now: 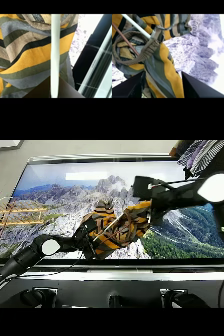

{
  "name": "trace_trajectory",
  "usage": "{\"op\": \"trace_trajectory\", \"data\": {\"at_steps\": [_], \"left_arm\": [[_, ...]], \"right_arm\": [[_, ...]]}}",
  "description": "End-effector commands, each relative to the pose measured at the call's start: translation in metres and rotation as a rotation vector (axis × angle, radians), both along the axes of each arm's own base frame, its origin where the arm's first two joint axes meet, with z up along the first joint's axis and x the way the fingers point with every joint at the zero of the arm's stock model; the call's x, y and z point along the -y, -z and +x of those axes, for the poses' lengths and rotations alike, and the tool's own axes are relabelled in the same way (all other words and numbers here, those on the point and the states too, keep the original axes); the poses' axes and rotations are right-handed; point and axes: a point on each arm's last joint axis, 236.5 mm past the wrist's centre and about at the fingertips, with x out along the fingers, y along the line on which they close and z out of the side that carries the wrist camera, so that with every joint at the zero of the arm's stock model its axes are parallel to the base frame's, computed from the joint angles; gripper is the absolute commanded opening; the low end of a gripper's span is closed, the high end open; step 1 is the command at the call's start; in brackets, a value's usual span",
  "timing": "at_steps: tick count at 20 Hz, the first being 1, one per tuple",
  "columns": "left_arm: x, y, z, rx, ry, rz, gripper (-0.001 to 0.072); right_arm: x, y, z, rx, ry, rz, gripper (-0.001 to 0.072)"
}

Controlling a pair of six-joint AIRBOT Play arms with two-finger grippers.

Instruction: Fold the clothes and pants, and hang the long-sleeved shirts on hangers.

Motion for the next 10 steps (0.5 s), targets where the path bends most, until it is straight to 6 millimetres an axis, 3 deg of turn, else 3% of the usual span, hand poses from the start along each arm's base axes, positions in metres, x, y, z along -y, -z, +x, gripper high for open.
{"op": "trace_trajectory", "data": {"at_steps": [1, 10], "left_arm": [[0.0, 0.0, -0.001, -0.003, 0.002, 0.002, 0.0023], [0.0, 0.001, -0.001, -0.001, 0.005, 0.003, 0.0023]], "right_arm": [[-0.01, 0.02, 0.0, -0.034, -0.061, -0.039, 0.0527], [-0.029, 0.048, 0.005, -0.155, -0.081, 0.007, 0.0527]]}}
